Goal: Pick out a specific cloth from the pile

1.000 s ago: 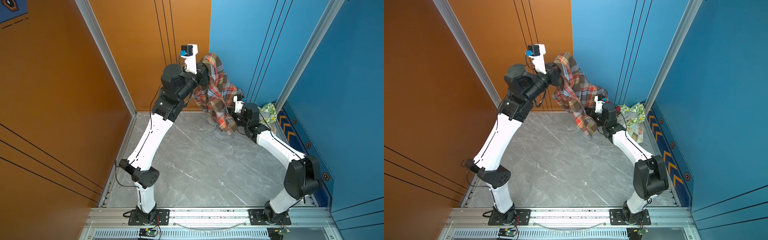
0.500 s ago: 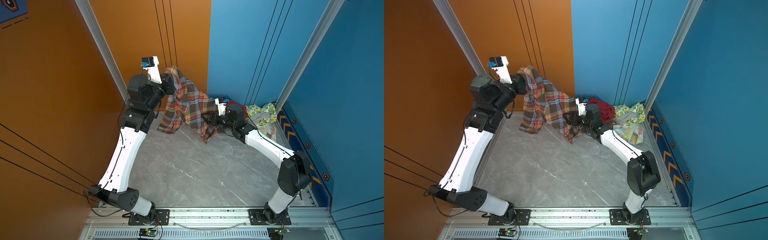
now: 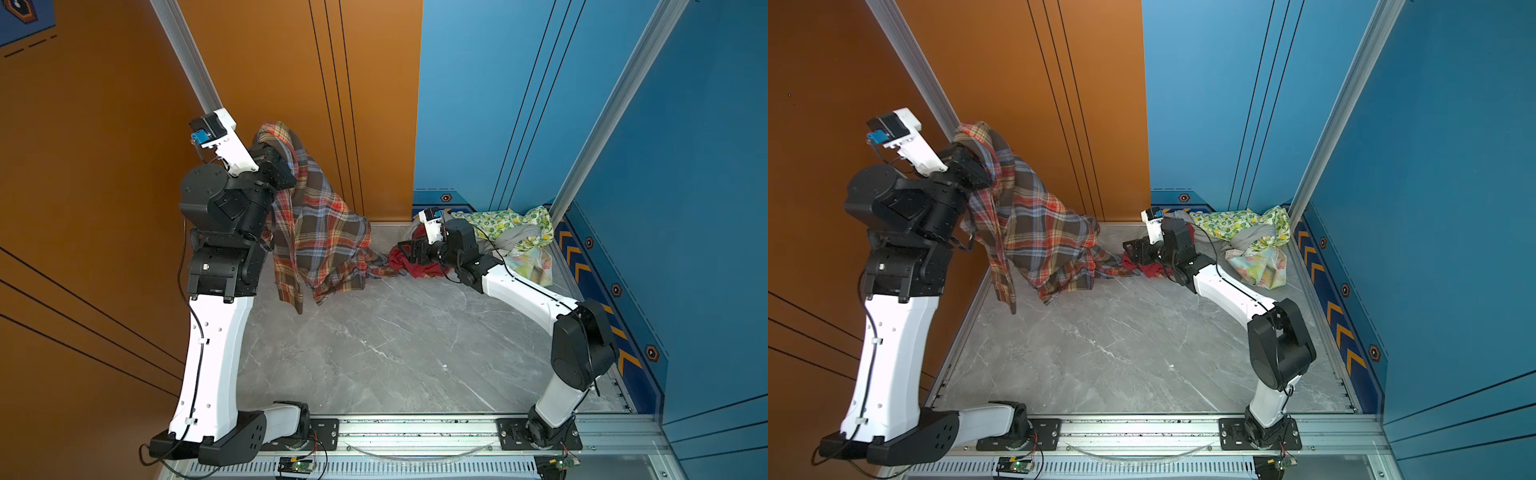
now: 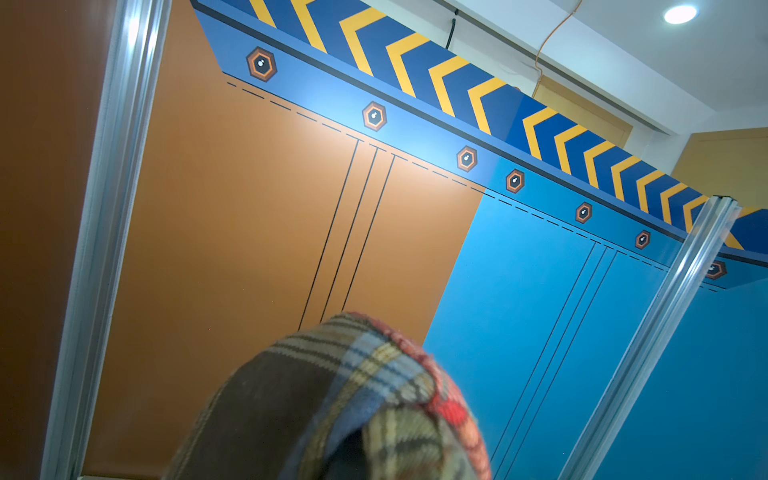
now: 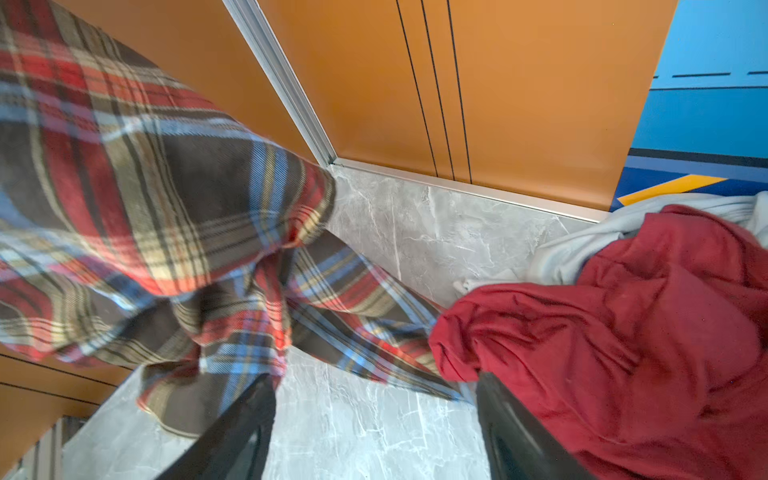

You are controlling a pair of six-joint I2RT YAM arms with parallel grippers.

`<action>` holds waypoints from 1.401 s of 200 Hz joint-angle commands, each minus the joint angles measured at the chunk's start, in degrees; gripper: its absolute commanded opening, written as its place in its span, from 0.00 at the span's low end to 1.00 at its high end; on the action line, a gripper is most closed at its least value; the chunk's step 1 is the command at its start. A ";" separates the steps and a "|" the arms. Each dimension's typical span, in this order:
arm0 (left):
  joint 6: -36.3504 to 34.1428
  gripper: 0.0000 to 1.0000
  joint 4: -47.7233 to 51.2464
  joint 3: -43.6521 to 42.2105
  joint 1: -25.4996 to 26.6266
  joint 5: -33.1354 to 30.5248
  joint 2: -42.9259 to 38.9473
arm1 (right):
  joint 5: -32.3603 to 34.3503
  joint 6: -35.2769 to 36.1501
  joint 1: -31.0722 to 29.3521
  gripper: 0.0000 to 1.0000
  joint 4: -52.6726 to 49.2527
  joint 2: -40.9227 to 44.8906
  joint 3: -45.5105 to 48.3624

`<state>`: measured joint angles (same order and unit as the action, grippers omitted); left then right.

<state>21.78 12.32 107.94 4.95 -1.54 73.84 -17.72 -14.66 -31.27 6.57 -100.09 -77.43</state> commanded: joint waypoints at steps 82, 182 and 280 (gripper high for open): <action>3.39 0.00 1.68 2.52 -1.48 -0.30 -1.22 | 1.12 23.55 -11.12 0.82 18.79 -13.18 2.88; 7.84 0.00 4.52 4.26 -1.18 2.27 -2.33 | 15.96 21.46 -14.59 0.87 30.21 -38.50 -20.46; 4.32 0.00 3.93 -9.40 -1.63 -1.63 -7.35 | 14.82 10.30 -13.47 0.00 15.77 -26.56 -32.02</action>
<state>27.90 19.05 101.21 3.75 -1.15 67.48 -1.32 1.04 -45.23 27.66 -132.62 -105.67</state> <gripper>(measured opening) 0.048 0.050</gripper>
